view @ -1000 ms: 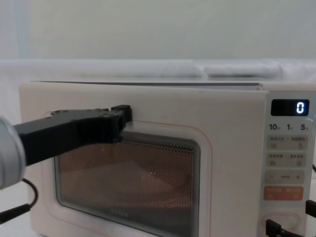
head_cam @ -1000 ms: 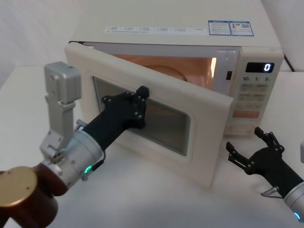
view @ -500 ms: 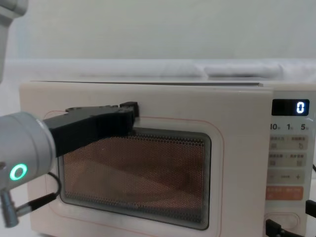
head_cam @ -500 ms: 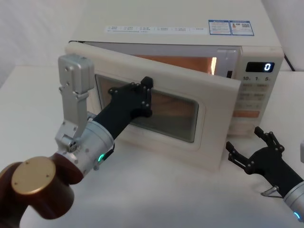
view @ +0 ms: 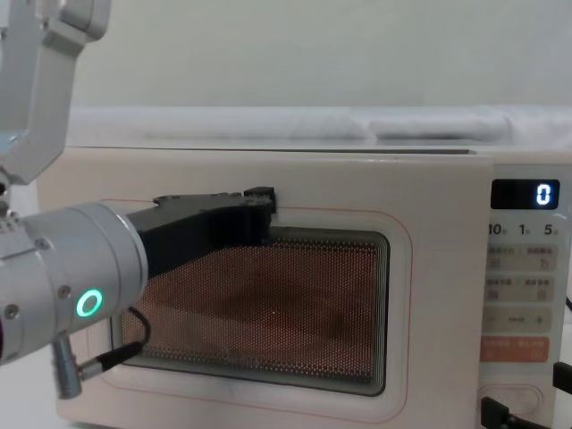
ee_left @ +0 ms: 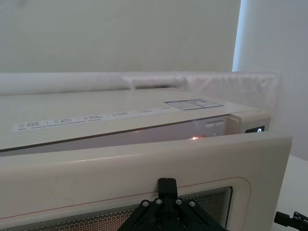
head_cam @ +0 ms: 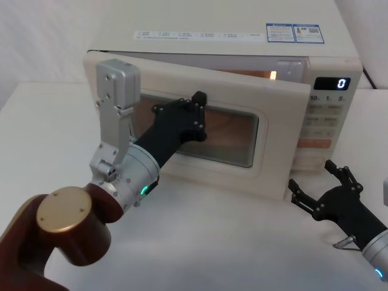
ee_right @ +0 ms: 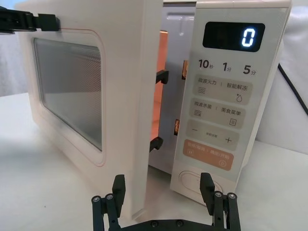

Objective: Press the button to open the microwave door with one hand; close the microwave door with the other hand.

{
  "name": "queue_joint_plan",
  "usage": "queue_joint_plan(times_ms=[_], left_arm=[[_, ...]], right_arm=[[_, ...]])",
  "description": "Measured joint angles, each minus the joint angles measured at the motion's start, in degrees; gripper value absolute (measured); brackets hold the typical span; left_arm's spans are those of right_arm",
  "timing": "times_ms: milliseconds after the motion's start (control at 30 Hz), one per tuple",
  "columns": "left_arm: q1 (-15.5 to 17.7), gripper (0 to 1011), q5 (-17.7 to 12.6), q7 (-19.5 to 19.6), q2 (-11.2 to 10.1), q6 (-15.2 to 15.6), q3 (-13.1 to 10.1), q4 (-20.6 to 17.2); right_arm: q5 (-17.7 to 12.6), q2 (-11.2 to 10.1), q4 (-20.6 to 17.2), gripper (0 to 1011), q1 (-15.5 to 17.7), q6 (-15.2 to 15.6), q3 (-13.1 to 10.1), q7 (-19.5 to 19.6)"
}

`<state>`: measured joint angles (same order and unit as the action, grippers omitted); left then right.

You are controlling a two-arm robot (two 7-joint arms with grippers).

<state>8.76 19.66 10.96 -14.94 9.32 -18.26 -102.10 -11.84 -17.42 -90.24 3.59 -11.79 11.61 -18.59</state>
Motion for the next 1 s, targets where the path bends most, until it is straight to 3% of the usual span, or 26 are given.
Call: queue_joint_plan(times_ms=[1000], left_arm=[[4.35, 0, -2.58, -0.18, 3.96, 1.31, 0.18, 4.97]], right_arm=[[0.0, 0.0, 0.0, 1002, 0.0, 0.0, 0.0, 0.0]])
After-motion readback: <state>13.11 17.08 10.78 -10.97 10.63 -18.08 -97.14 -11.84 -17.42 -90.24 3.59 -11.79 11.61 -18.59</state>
